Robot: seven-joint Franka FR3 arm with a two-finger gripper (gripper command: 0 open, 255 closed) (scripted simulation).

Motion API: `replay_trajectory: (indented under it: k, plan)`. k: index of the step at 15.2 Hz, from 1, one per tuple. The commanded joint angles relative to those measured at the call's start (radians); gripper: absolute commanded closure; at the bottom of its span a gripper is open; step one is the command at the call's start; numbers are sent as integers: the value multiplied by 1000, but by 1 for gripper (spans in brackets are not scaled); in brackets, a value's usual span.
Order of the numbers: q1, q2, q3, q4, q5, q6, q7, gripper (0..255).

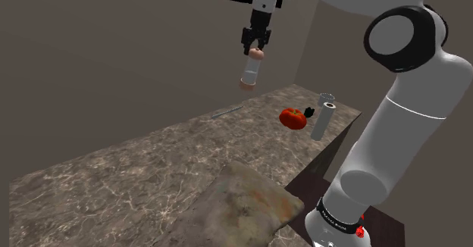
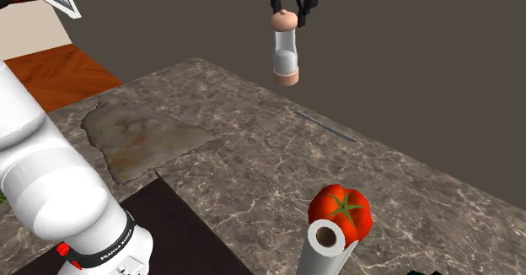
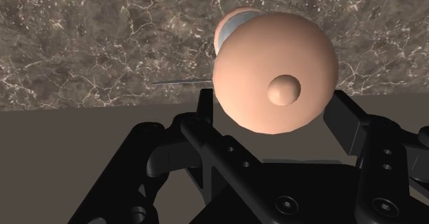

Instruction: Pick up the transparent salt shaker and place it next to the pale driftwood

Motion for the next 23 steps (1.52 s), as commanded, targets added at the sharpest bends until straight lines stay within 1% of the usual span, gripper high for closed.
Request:
replay_trajectory:
  k: [1, 6, 12, 17, 23]
  plan:
    - [24, -55, 26, -71, -15, 18, 51, 255]
    - [74, -149, 97, -193, -31, 47, 174, 255]
    - [128, -227, 188, -296, -29, 72, 320, 255]
    - [173, -262, 267, -348, -17, 87, 441, 255]
    - [227, -270, 364, -374, 2, 104, 586, 255]
